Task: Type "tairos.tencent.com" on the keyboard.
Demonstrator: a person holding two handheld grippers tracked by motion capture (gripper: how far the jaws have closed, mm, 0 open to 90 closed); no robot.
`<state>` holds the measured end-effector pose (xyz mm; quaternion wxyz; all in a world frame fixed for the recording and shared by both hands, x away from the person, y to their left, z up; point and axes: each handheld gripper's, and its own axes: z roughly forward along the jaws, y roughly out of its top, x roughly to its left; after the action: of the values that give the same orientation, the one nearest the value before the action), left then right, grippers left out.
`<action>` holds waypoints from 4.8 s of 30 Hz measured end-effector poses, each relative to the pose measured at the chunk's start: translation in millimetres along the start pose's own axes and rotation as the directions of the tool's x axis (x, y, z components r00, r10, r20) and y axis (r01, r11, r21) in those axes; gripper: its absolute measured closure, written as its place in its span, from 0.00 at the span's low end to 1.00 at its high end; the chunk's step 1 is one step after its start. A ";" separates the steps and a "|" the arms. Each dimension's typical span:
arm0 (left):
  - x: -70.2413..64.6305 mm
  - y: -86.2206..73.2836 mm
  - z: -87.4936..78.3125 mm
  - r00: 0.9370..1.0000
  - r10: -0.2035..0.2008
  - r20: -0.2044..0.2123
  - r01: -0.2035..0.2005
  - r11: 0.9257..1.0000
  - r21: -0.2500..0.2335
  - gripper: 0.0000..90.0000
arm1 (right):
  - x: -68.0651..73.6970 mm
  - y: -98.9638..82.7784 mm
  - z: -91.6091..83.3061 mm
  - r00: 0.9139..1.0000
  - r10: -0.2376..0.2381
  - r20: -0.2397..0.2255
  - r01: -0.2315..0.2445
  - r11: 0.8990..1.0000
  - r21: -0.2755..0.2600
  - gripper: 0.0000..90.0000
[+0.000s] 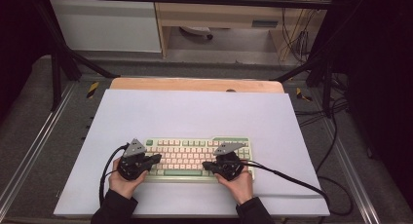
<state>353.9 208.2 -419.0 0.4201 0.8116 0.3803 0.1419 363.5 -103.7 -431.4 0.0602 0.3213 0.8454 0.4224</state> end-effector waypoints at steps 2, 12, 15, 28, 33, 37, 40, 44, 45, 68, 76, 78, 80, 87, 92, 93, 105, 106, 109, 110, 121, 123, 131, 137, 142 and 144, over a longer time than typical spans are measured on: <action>0.2 -0.2 -0.1 1.000 -0.001 0.000 0.001 1.000 0.000 1.00 | -0.2 0.1 -0.1 1.000 -0.002 -0.001 0.002 1.000 0.001 1.00; 0.0 -0.2 -0.4 1.000 -0.004 -0.001 0.004 1.000 -0.004 1.00 | 0.6 -1.5 1.2 1.000 -0.001 0.004 0.001 1.000 0.014 1.00; -0.1 -0.2 -1.4 1.000 0.001 -0.002 -0.001 1.000 -0.003 1.00 | 0.3 0.5 -2.8 1.000 -0.002 0.004 0.002 1.000 0.002 1.00; -2.2 2.0 -2.2 1.000 0.009 -0.001 -0.009 1.000 -0.006 1.00 | -7.6 0.7 -22.1 0.999 -0.004 0.045 0.004 1.000 -0.017 1.00; -3.3 3.1 -2.3 1.000 0.010 0.000 -0.010 1.000 -0.008 1.00 | -14.1 -1.4 -30.0 0.999 0.011 0.043 -0.010 1.000 -0.027 1.00; -6.1 4.3 -0.8 1.000 0.015 0.003 -0.015 1.000 -0.004 1.00 | -16.0 -2.3 -33.2 0.999 0.020 0.046 -0.019 0.999 -0.034 1.00; -9.3 6.6 1.0 1.000 0.024 0.004 -0.024 1.000 0.000 1.00 | -17.2 -3.2 -34.3 0.999 0.025 0.044 -0.024 0.999 -0.035 1.00; -13.2 10.0 4.8 0.999 0.032 0.008 -0.032 0.999 0.008 1.00 | -18.1 -4.2 -36.1 0.999 0.027 0.044 -0.026 0.999 -0.039 1.00; -14.2 11.1 5.9 0.999 0.034 0.007 -0.034 0.999 0.012 1.00 | -18.5 -4.4 -36.7 0.999 0.027 0.045 -0.025 0.999 -0.038 1.00; -30.0 35.5 40.5 0.999 0.043 0.020 -0.044 0.999 0.016 1.00 | -19.7 -6.2 -39.7 0.998 0.026 0.049 -0.024 0.999 -0.043 1.00; -28.4 33.4 46.7 0.999 0.050 0.009 -0.050 0.998 0.030 1.00 | -19.5 -6.4 -39.8 0.999 0.023 0.047 -0.021 0.999 -0.044 1.00; -28.0 33.5 47.3 0.999 0.050 0.008 -0.050 0.998 0.030 1.00 | -19.4 -6.5 -39.5 0.999 0.025 0.048 -0.023 0.999 -0.043 1.00; -27.6 33.5 47.5 0.999 0.049 0.006 -0.049 0.998 0.028 1.00 | -19.4 -6.5 -39.3 0.999 0.026 0.047 -0.024 0.999 -0.042 1.00; -28.0 32.1 51.7 0.998 0.058 0.003 -0.058 0.998 0.040 1.00 | -19.3 -6.8 -38.9 0.999 0.023 0.048 -0.021 0.999 -0.041 1.00; -27.9 29.7 56.6 0.998 0.060 0.000 -0.060 0.997 0.051 1.00 | -19.2 -7.1 -38.6 0.999 0.022 0.046 -0.021 0.999 -0.038 1.00; -28.2 29.8 56.6 0.998 0.062 -0.001 -0.061 0.997 0.050 1.00 | -19.2 -7.0 -38.8 0.999 0.021 0.046 -0.019 0.999 -0.038 1.00; -29.2 29.1 54.1 0.997 0.071 0.009 -0.071 0.996 0.046 1.00 | -18.6 -6.5 -40.9 0.999 0.024 0.046 -0.022 0.999 -0.042 1.00; -29.2 29.1 53.3 0.997 0.070 0.010 -0.071 0.996 0.047 1.00 | -18.4 -6.6 -40.8 0.999 0.026 0.045 -0.024 0.999 -0.041 1.00; -28.1 29.2 50.9 0.998 0.067 0.010 -0.068 0.997 0.047 1.00 | -18.4 -6.7 -40.9 0.999 0.025 0.046 -0.024 0.999 -0.040 1.00; -28.0 29.5 49.8 0.998 0.065 0.011 -0.066 0.997 0.044 1.00 | -18.6 -6.6 -41.1 0.999 0.022 0.047 -0.021 0.999 -0.040 1.00; -28.0 29.8 38.3 0.998 0.067 0.022 -0.067 0.997 0.030 1.00 | -18.8 -7.0 -41.1 0.999 0.025 0.047 -0.023 0.999 -0.042 1.00; -27.5 28.9 36.0 0.997 0.067 0.022 -0.068 0.997 0.027 1.00 | -18.9 -7.0 -40.9 0.999 0.026 0.047 -0.024 0.999 -0.042 1.00; -24.1 25.3 27.0 0.998 0.058 0.018 -0.058 0.998 0.019 1.00 | -19.1 -7.0 -41.1 0.999 0.024 0.047 -0.022 0.999 -0.040 1.00; -18.9 22.6 22.5 0.999 0.048 0.009 -0.048 0.999 0.019 1.00 | -19.0 -7.0 -41.0 0.999 0.024 0.048 -0.023 0.999 -0.041 1.00; -14.2 21.8 21.4 0.999 0.036 -0.003 -0.036 0.999 0.015 1.00 | -19.0 -7.0 -41.1 0.999 0.024 0.047 -0.022 0.999 -0.040 1.00; -12.2 21.4 21.9 0.999 0.032 -0.008 -0.032 0.999 0.016 1.00 | -19.1 -7.2 -40.8 0.999 0.022 0.047 -0.020 0.999 -0.039 1.00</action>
<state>368.4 179.0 -414.4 0.4098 0.8203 0.3702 0.1488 359.8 -145.7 -414.1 0.0817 0.3388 0.8321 0.4314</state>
